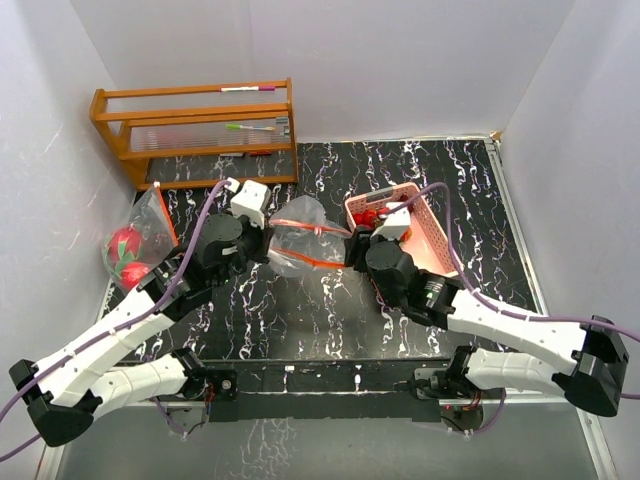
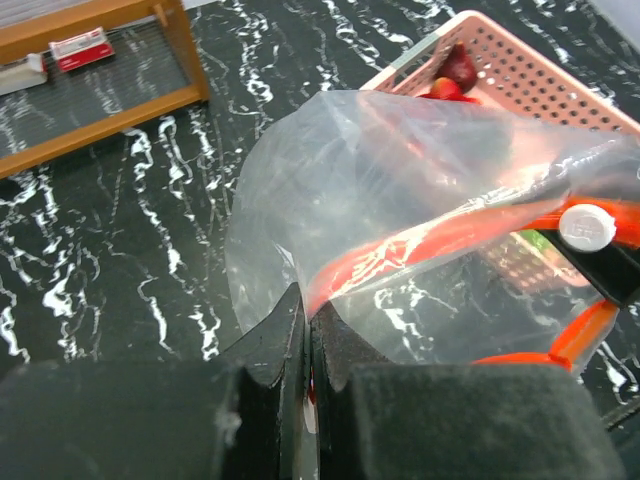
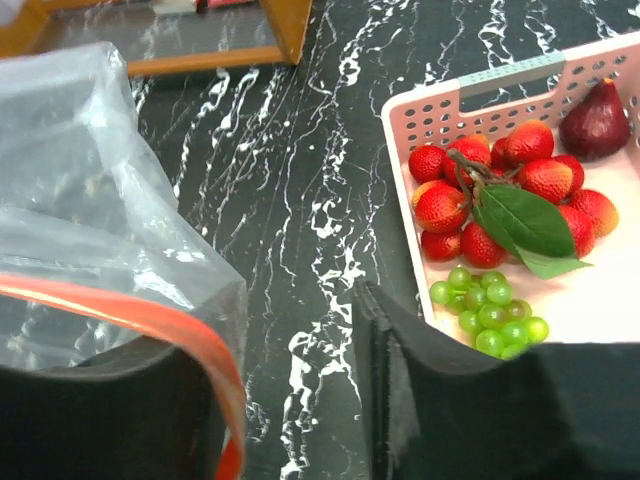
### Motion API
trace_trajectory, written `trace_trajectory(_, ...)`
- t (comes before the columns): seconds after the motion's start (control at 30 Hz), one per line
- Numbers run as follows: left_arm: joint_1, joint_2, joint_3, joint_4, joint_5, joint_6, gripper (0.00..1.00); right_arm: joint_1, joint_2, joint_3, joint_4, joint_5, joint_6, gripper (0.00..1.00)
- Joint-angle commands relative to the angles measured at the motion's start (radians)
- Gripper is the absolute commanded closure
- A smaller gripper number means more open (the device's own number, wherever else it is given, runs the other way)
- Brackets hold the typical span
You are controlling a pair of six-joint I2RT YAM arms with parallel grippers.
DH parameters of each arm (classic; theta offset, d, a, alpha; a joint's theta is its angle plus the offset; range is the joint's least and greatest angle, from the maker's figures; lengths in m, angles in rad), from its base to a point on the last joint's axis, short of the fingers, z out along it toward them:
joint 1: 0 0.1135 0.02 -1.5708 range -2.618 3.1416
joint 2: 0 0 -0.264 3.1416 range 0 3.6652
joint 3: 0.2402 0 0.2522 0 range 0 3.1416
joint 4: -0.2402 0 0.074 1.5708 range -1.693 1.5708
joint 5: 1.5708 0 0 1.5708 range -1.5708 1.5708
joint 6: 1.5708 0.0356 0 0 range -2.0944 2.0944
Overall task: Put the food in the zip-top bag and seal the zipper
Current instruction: Open the zipper of the food storage bag at the center of the board, then pick up the fake fruit from the bin.
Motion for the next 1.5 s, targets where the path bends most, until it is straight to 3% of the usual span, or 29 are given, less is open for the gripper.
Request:
trace_trajectory(0.0,0.017,-0.007,0.019,-0.044,-0.093,0.052,1.0,-0.013,0.044,0.06,0.063,-0.197,-0.178,0.41)
trace_trajectory(0.07,0.016,0.003,0.004,-0.032,-0.091,0.05,1.0,-0.013,0.077,0.101,0.06,-0.312,-0.209,0.26)
trace_trajectory(0.13,0.016,0.01,-0.011,-0.018,-0.099,0.051,1.0,-0.012,0.09,0.134,0.052,-0.379,-0.222,0.19)
trace_trajectory(0.5,0.018,0.068,-0.067,-0.038,-0.292,0.099,1.0,-0.012,-0.052,0.146,-0.049,-0.528,-0.207,0.02)
trace_trajectory(0.7,0.019,0.099,-0.073,-0.027,-0.242,0.089,1.0,-0.012,-0.179,0.084,0.007,-0.538,-0.172,0.02)
trace_trajectory(0.9,0.018,0.108,-0.053,-0.049,-0.287,0.113,1.0,-0.019,-0.145,0.127,-0.251,-0.079,-0.016,0.02)
trace_trajectory(1.0,0.018,0.111,-0.067,-0.048,-0.3,0.124,1.0,-0.053,-0.081,0.154,-0.324,0.026,0.017,0.02)
trace_trajectory(1.2,0.018,0.14,-0.096,-0.024,-0.222,0.092,1.0,-0.254,0.069,0.199,-0.268,-0.069,-0.06,0.02)
trace_trajectory(1.47,0.021,0.154,-0.088,-0.008,-0.156,0.084,1.0,-0.353,0.273,0.211,-0.07,-0.15,-0.22,0.02)
